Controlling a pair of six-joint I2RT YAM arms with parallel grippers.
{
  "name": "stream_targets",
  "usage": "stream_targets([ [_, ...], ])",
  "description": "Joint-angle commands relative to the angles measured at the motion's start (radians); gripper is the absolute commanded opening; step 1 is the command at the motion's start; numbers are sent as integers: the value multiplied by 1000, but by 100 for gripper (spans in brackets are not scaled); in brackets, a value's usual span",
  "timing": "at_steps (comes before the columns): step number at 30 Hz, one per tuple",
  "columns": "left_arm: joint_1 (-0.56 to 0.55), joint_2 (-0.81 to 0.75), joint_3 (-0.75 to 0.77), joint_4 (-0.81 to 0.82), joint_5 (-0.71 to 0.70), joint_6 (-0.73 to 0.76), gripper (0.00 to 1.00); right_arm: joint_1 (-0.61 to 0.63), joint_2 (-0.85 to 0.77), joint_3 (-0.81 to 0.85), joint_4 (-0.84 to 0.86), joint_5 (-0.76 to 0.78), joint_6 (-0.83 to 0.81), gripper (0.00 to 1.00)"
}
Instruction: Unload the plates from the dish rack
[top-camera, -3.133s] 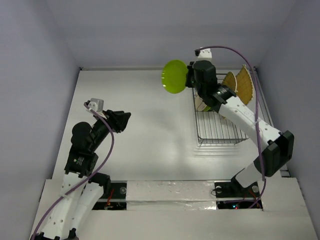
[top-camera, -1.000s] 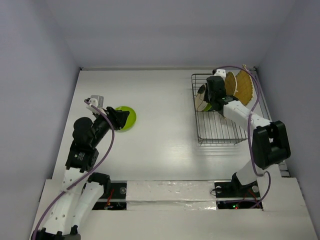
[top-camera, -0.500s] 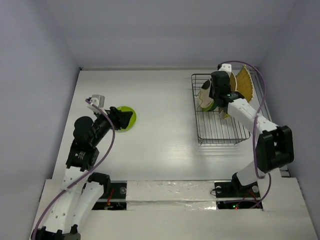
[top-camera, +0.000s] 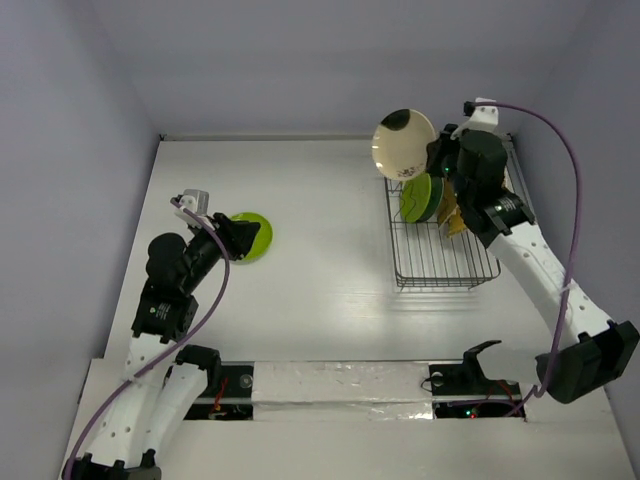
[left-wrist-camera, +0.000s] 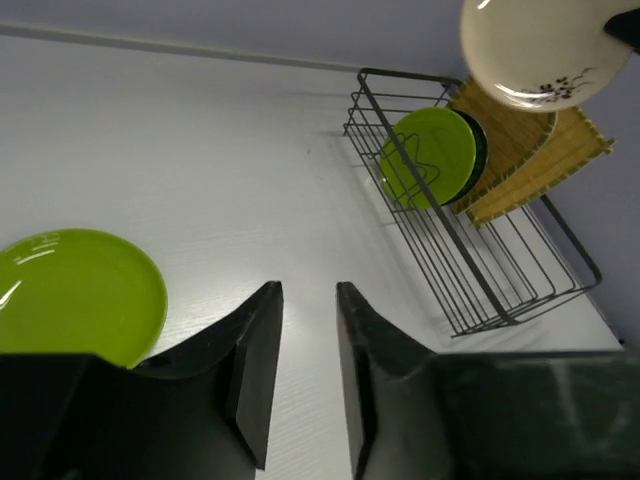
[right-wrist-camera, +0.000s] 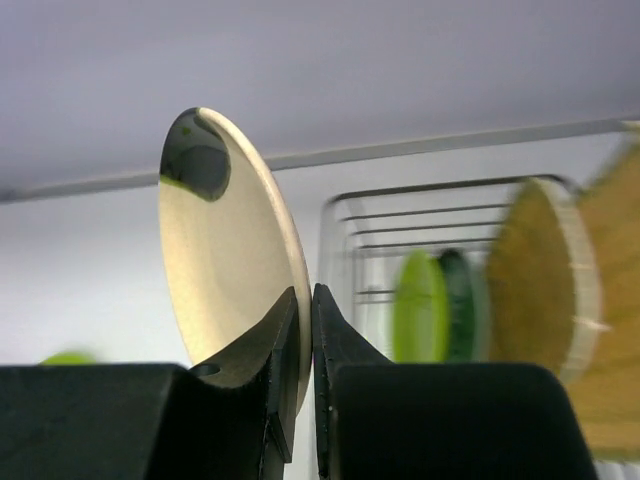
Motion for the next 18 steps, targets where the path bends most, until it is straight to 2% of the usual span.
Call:
stream_targets([
  [1,3,-16,19,58,15,8,21,124,66,4,96,-153,52,0],
  [3,3,-17,17,56,25,10,2,173,150,23,137,-202,84,0],
  [5,3,-19,19,53,17,8,2,228,209,26,197,-280,148,0],
  [6,3,-22,19,50,12,10,16,244,273,26,287,-372,177,0],
  [8,3,-25,22,46,2,8,36,276,348,36,402,-452,277,0],
  [9,3,-28,22,46,2,8,53,288,388,52,423,-495,302,0],
  [10,3,-30,22,44,-1,8,59,302,467,91,435,-498,338,0],
  [12,3,-36,22,43,-1,8,70,345,543,141,449,-498,365,1],
  [15,3,-37,24,41,-3,10,75,377,681,236,470,-521,418,1],
  [18,3,-39,24,40,-3,10,76,391,782,290,493,-527,478,2],
])
